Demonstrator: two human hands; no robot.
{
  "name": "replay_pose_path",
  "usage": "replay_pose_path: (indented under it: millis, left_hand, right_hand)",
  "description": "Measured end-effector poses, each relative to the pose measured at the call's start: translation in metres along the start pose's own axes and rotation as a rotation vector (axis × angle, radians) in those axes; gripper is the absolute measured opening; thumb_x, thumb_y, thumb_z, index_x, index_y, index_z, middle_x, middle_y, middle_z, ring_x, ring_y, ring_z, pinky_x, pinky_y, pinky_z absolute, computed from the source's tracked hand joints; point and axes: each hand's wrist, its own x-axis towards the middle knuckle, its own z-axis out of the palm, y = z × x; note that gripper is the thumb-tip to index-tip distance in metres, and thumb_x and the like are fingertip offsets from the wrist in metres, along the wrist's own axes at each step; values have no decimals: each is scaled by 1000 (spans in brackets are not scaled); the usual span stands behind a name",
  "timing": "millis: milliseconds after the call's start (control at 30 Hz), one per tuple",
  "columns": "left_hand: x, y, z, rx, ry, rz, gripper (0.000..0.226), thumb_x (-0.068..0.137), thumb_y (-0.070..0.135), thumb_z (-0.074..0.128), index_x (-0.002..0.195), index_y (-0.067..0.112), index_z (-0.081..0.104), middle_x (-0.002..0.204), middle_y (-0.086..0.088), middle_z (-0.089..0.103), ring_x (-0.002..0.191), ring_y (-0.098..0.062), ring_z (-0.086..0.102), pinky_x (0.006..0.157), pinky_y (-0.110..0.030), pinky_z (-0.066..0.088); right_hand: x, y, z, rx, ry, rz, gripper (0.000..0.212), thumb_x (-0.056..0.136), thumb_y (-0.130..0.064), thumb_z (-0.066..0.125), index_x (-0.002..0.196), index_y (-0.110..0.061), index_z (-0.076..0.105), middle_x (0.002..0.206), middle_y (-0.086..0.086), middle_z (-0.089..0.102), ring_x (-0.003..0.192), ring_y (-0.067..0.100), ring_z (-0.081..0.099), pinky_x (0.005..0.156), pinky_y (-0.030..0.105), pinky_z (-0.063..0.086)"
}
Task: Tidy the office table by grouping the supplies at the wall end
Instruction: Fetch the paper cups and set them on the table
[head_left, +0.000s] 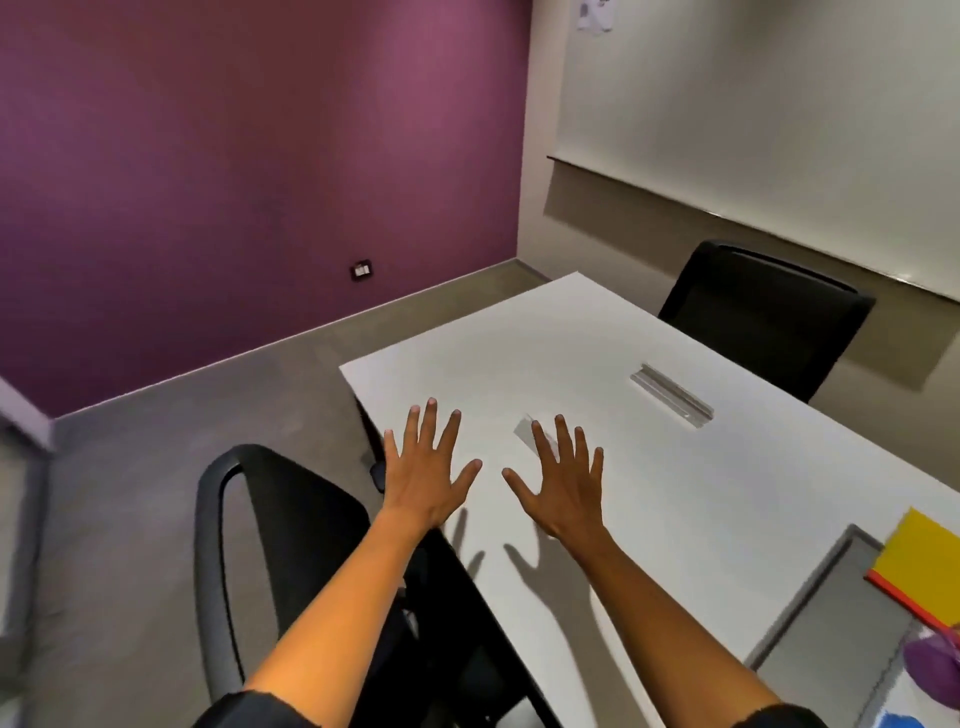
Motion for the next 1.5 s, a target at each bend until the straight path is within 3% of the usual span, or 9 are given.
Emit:
replay_pose_path:
  millis: [233,533,767,1133,1333,1500]
  left_hand:
    - [-15,-87,-50,33,145,-168,75,92,65,23,153,28,1,161,-6,-11,148,-29,-11,117,-59,4]
    - [-56,-257,-90,24,257,-335,76,91,66,24,153,28,3,161,-8,-7,148,-29,-9,115,-62,2]
    - [-95,-391,-106,6,267,-366,75,92,64,29,153,28,5,161,-8,-7,148,-30,-8,115,-63,1]
    - [-139,-558,-119,-23,298,-490,76,91,65,33,153,28,7,161,-8,-7,148,-32,-9,113,-63,-4]
    - [-115,-636,-103,-2,273,-524,82,83,73,15,153,30,10,161,-8,-5,148,-31,-8,113,-63,-4]
    - [-43,-701,-89,18,231,-541,84,80,74,8,152,32,4,161,-7,-9,148,-30,-12,114,-64,-4]
  right_hand:
    - [42,-115,-4,24,6,-238,88,77,-85,15,151,-39,-2,162,0,-9,149,30,-6,116,56,-1]
    - [64,-293,3,35,53,-436,88,77,-85,17,151,-39,5,162,3,0,149,33,2,115,59,7]
    - [43,-434,27,57,91,-469,85,81,-82,18,151,-38,2,162,2,-4,149,31,-1,117,60,6]
    - [42,-598,74,55,52,-547,85,81,-82,17,151,-38,-2,162,2,-5,149,31,-2,117,60,3]
    - [91,-663,119,69,24,-573,86,80,-83,16,151,-37,1,162,3,-3,149,32,-1,116,61,4]
    - [167,-704,166,67,-1,-574,87,80,-83,17,152,-37,0,162,3,-4,149,32,-1,116,62,4]
